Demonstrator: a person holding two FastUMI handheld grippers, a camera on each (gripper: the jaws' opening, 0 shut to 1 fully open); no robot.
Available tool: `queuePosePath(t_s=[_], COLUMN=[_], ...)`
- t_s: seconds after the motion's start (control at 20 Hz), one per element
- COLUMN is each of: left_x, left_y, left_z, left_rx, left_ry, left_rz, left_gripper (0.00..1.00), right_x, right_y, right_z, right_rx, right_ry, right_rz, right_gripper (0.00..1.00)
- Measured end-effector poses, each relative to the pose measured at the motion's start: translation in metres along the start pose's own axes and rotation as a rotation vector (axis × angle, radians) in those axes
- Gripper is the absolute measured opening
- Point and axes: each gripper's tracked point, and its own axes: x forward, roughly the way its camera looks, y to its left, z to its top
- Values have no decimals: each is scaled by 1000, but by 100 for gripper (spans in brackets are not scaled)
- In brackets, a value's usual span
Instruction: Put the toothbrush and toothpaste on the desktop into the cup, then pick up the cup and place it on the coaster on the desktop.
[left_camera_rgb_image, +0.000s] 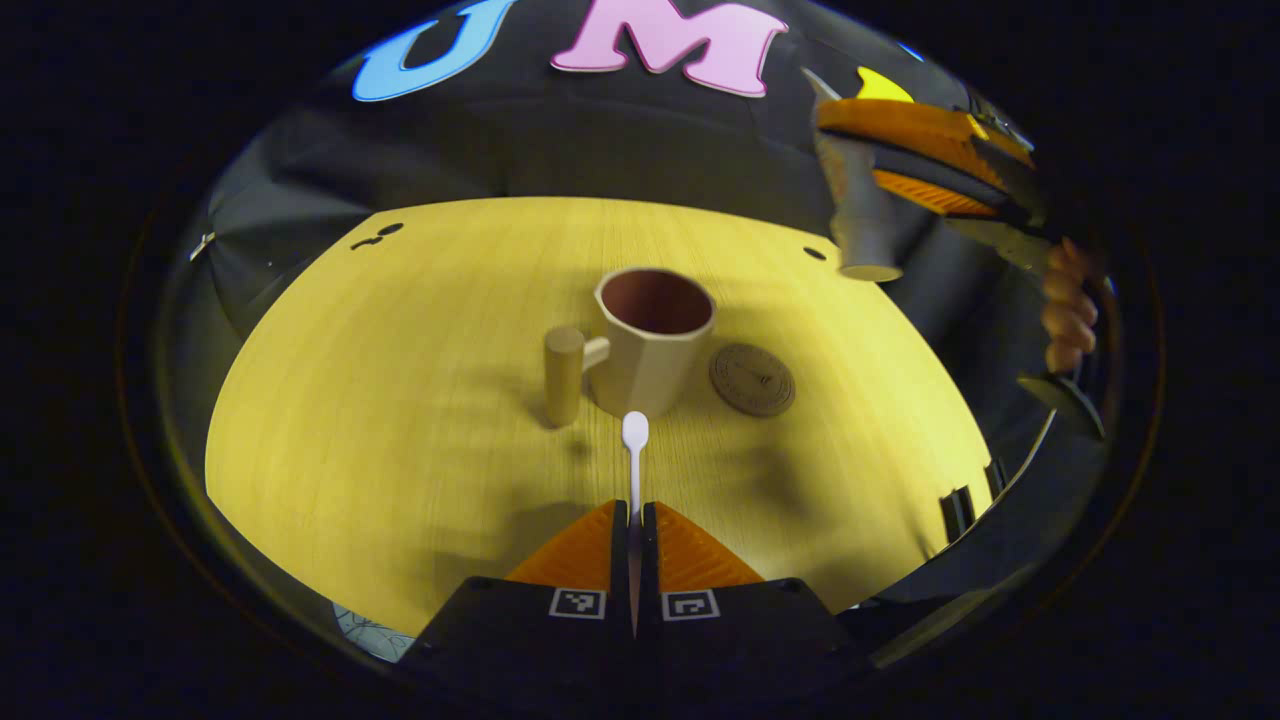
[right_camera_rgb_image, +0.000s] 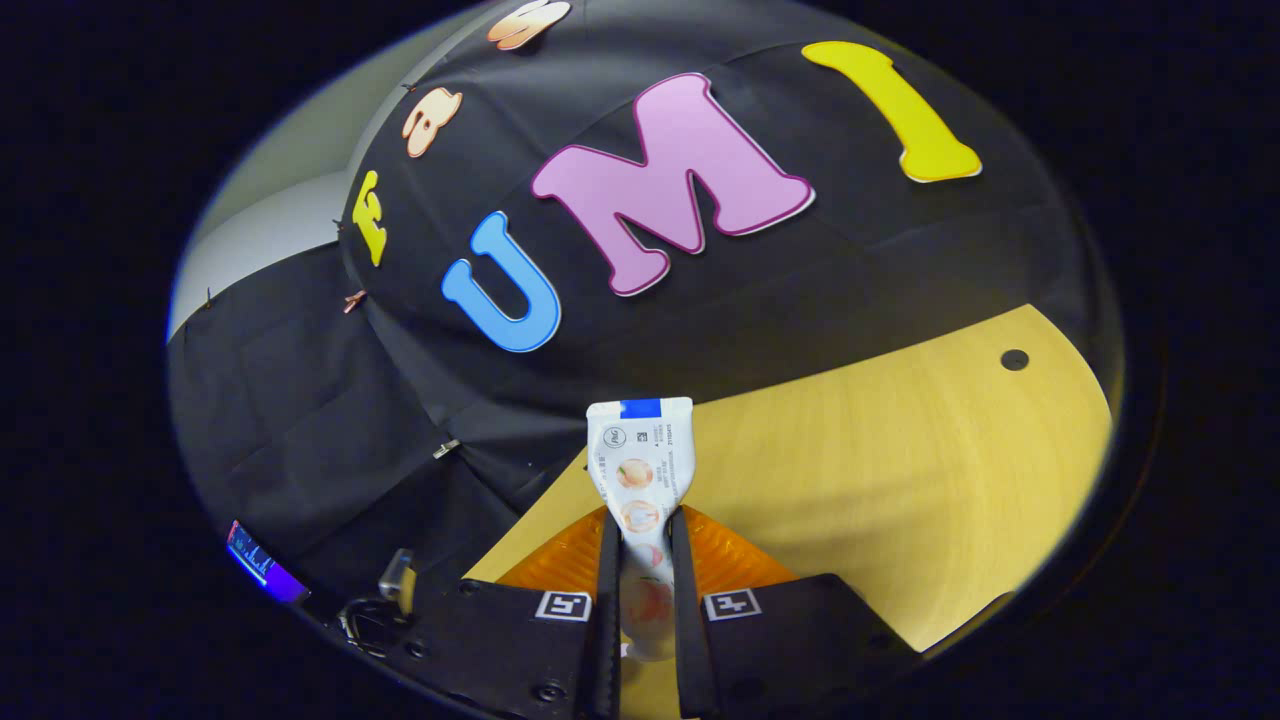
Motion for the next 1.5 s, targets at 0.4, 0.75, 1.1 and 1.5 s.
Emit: queuePosePath(t_s=[0.4,0.75,1.1,1.5], left_x=[-78,-107,-104,-104], left_y=[7,12,6,-8], left_z=[49,68,61,63], left_rx=[-80,-113,-125,-116], left_ry=[-156,-206,-192,-212], left_rz=[56,106,113,120], left_gripper=[6,6,6,6], right_x=[70,91,83,64], right_y=[8,-12,-18,-21], right_z=[-40,-75,-103,-134], right_rx=[-98,-176,-222,-282], right_ry=[54,117,181,271], right_rz=[58,33,37,41], right_gripper=[26,26,29,28])
